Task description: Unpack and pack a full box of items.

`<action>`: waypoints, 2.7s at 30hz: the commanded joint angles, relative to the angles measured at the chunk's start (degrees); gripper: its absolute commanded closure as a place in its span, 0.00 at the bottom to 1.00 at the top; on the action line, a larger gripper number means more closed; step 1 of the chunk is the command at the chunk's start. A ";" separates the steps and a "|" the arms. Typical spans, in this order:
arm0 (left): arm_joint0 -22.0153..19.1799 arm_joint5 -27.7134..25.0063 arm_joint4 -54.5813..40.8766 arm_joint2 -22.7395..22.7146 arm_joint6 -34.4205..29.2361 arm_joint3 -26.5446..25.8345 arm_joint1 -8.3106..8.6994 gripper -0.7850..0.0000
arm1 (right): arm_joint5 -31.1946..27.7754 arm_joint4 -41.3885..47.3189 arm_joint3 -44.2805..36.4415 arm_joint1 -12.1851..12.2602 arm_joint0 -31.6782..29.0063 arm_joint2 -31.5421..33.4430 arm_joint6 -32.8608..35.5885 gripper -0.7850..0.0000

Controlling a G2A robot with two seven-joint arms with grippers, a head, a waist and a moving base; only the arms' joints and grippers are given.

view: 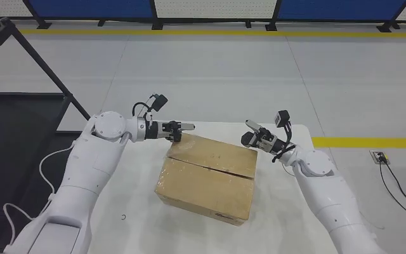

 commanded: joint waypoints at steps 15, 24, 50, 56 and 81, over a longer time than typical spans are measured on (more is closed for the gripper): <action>-1.09 -2.18 -4.01 3.57 -0.80 1.04 -2.74 0.00 | -0.30 0.12 -0.73 0.49 -1.22 1.00 0.02 0.00; -1.86 -2.94 -2.33 4.07 -1.07 1.62 -2.64 0.00 | -0.37 0.35 -0.93 0.53 -1.50 1.00 0.19 0.00; -1.69 -3.54 3.54 5.93 1.47 1.57 -2.37 1.00 | -0.46 0.42 -1.89 0.85 -2.21 1.39 0.11 0.00; -1.48 -4.31 1.12 5.31 -0.91 1.28 -2.28 0.76 | -0.34 0.28 -2.18 0.91 -2.32 1.40 -0.08 0.00; -0.36 -5.76 0.33 5.88 -1.05 -0.31 -2.27 0.79 | -0.24 0.46 -2.76 1.12 -3.02 1.53 -0.30 0.00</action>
